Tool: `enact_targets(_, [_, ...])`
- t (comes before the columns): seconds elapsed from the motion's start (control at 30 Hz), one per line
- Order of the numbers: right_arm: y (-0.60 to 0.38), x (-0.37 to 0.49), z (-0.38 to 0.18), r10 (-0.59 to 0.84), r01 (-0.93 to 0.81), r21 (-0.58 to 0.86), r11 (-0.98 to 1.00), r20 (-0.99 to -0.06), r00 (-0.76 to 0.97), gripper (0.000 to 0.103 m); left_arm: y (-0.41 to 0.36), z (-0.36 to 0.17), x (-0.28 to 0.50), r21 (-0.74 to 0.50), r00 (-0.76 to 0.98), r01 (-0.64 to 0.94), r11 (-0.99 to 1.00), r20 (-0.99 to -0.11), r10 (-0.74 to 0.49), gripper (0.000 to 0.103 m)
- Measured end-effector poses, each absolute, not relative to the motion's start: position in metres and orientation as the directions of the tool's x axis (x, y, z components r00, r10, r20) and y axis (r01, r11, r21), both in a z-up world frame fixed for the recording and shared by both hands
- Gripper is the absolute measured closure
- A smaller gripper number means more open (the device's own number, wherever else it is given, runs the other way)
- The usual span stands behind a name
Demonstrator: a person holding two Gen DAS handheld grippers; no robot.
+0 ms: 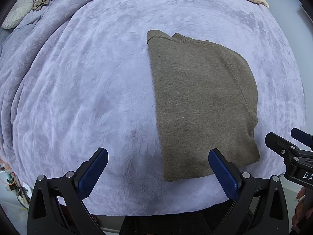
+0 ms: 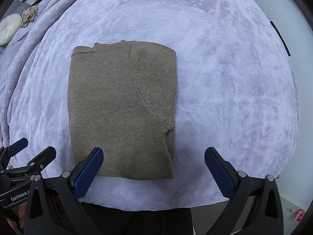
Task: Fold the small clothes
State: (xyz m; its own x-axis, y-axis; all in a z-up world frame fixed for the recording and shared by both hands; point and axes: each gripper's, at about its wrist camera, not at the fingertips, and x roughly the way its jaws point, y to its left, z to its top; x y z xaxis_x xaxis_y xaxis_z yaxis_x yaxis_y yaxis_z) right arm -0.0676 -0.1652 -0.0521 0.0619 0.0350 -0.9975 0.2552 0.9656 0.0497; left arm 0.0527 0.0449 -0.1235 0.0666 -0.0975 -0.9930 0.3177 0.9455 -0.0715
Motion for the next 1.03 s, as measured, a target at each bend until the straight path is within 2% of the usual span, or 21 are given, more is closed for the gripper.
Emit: enact_targets(1.03, [-0.163,-0.0665,-0.0534,0.033,0.252,0.045,0.967,-0.998,0.053,0.0,0.0514,-0.1215,0.0536,-0.073,0.087,0.278,0.958,-0.991,-0.101,0.0])
